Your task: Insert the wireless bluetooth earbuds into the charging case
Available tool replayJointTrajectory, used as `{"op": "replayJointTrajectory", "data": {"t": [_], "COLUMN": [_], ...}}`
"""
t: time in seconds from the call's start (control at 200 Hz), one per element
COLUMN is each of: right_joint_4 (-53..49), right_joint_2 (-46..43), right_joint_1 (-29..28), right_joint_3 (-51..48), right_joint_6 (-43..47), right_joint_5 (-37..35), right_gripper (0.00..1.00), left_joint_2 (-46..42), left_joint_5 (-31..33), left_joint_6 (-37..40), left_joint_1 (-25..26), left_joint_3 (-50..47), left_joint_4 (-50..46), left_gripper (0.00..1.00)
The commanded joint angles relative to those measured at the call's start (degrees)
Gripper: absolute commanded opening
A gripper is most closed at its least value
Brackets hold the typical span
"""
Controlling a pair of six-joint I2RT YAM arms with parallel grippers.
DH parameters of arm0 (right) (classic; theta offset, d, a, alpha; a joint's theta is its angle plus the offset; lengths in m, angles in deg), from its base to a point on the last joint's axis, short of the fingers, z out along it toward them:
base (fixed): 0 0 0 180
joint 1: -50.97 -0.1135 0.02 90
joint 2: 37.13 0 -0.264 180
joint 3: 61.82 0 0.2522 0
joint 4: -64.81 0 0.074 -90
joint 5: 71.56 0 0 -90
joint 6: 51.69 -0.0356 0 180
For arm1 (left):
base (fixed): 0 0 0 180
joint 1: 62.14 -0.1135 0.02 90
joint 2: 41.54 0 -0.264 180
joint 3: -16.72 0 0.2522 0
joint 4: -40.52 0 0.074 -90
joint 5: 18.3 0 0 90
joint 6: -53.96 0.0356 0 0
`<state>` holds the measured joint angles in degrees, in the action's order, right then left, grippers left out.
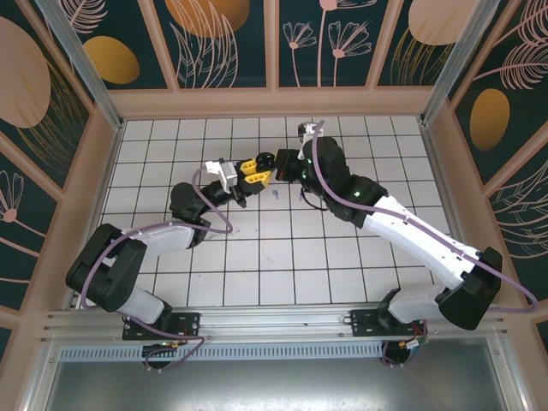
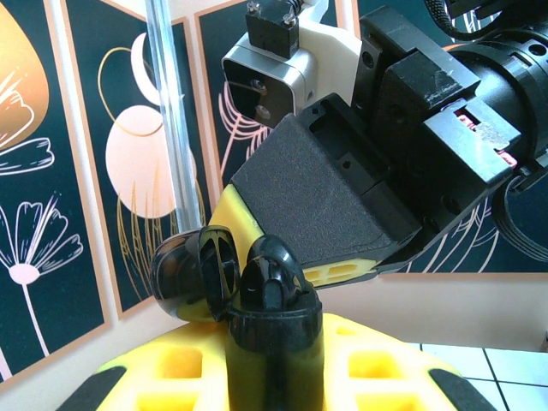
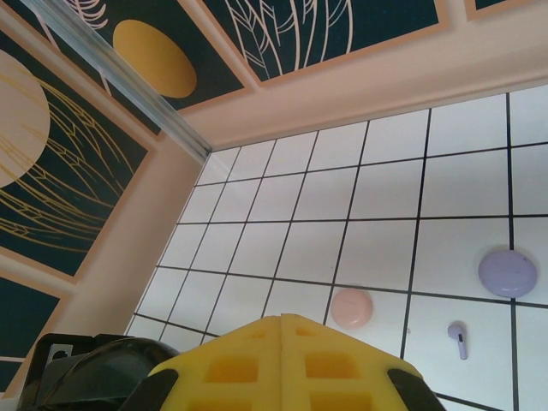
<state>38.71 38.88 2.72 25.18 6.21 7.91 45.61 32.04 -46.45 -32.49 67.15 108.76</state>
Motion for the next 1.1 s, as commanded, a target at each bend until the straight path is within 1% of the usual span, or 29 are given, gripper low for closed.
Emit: {"op": "replayJointTrajectory", "data": {"t": [0.0, 0.145, 0.255, 0.35, 0.541, 0.681, 0.836, 0.981, 1.021, 1.036, 1.096], "right_joint_4": [-1.17, -3.48, -4.94, -6.3, -9.22, -13.22, -18.66, -23.08, -23.72, -23.84, -24.19], "right_joint_2": [-2.36, -4.7, -5.02, -3.01, 4.92, 11.98, 17.6, 18.94, 18.27, 17.9, 15.96], "right_joint_1": [-1.32, -0.93, -0.19, 0.36, 1.52, 2.95, 4.02, 4.23, 4.16, 4.14, 3.91], "right_joint_3": [-0.72, 0.55, 2.45, 5.54, 14.84, 22.62, 28.92, 30.16, 29.24, 28.75, 26.41], "right_joint_6": [-0.6, -0.18, 0.83, 2.23, 5.32, 7.75, 9.65, 10.82, 10.91, 10.96, 10.85], "right_joint_5": [-0.97, -4.7, -4.87, -4.12, 0.44, 4.87, 7.19, 9.41, 9.47, 10.93, 12.9], "right_gripper": [0.02, 0.03, 0.03, 0.03, 0.03, 0.03, 0.02, 0.0, 0.0, 0.0, 0.0], "left_joint_2": [0.13, 0.3, 0.64, 0.99, 1.66, 1.88, 1.87, 1.88, 1.88, 1.88, 1.79], "left_joint_5": [0.54, 0.7, 0.72, 0.57, -0.67, -1.37, -1.52, -1.06, -0.8, -0.58, -0.04], "left_joint_6": [-0.66, -0.33, -0.05, 0.09, 0.71, 0.88, 1.36, 1.71, 1.8, 1.8, 2.23], "left_joint_1": [0.23, 0.24, 0.24, 0.23, 0.23, 0.24, 0.23, 0.25, 0.24, 0.24, 0.23], "left_joint_3": [1.4, 0.96, 0.54, 0.25, -0.06, 0.27, 0.42, 0.64, 0.71, 0.76, 0.75], "left_joint_4": [-0.26, -0.33, -0.35, -0.35, -0.97, -1.83, -1.85, -1.91, -1.93, -1.93, -2.25], "left_gripper": [0.0, 0.0, 0.0, 0.0, 0.0, 0.0, 0.0, 0.0, 0.0, 0.0, 0.0]}}
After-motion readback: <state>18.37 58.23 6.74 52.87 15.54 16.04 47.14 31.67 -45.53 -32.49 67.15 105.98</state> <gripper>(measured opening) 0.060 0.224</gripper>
